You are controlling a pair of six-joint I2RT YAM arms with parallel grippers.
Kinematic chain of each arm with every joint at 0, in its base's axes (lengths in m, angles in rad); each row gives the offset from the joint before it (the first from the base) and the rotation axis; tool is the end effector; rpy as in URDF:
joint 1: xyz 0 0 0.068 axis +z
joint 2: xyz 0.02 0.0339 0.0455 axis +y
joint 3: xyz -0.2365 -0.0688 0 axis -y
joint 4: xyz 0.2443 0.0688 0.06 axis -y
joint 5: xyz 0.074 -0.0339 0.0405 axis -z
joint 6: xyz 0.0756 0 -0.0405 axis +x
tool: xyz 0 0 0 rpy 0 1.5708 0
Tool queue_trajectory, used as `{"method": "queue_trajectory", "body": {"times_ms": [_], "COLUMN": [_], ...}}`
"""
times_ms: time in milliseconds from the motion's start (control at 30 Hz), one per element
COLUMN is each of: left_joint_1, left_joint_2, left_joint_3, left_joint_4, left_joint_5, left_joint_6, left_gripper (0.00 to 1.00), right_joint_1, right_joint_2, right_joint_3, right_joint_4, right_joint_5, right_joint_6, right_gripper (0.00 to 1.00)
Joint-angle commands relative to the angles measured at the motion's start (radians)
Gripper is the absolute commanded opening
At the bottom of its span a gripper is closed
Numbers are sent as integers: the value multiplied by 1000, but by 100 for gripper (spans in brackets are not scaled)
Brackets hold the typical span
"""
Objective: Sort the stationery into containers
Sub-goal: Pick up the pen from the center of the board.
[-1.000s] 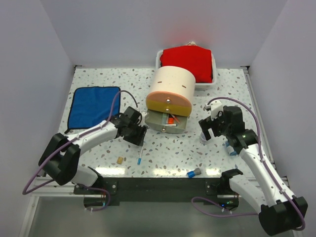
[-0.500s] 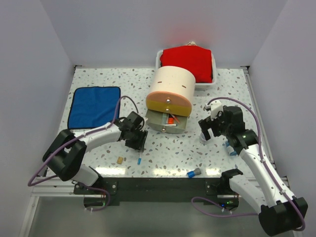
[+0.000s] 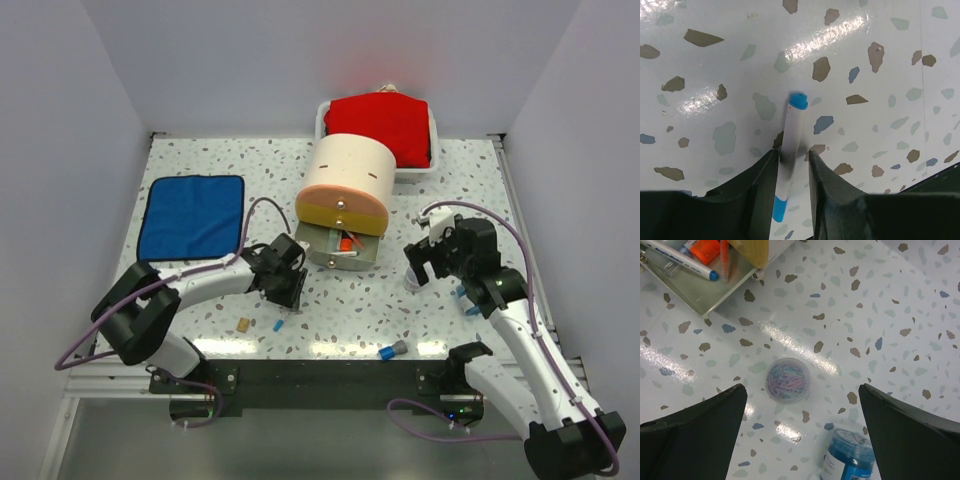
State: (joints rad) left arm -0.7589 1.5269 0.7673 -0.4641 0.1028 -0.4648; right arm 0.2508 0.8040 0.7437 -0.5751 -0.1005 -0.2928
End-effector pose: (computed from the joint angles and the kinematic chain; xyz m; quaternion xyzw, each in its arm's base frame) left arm 0.1970 -0.1975 0.0847 0.1529 0.9718 -0.1405 0.1121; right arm 0.2146 0.0628 0.2404 -0.2611 0.8527 0.0354 0.4511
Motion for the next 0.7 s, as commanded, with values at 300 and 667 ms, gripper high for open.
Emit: {"method": "queue_trajectory", "body": {"times_ms": [300,667], "left_joint_1": [-163,-201], "left_joint_2": [236,196], "left_joint_3": [-16,15], "left_joint_4": [-222,-212], "left_joint_5": [-225,-265], "left_joint_6": [-146,-132], "left_gripper": [39,0], "right_joint_1": [-2,-4], "right_joint_2": [-39,-31], "right_joint_3": [42,31], "right_joint_4": [-22,1], "right_joint_5": [-4,2], "right_joint_6": [-25,-28], "right_gripper": [99,99]}}
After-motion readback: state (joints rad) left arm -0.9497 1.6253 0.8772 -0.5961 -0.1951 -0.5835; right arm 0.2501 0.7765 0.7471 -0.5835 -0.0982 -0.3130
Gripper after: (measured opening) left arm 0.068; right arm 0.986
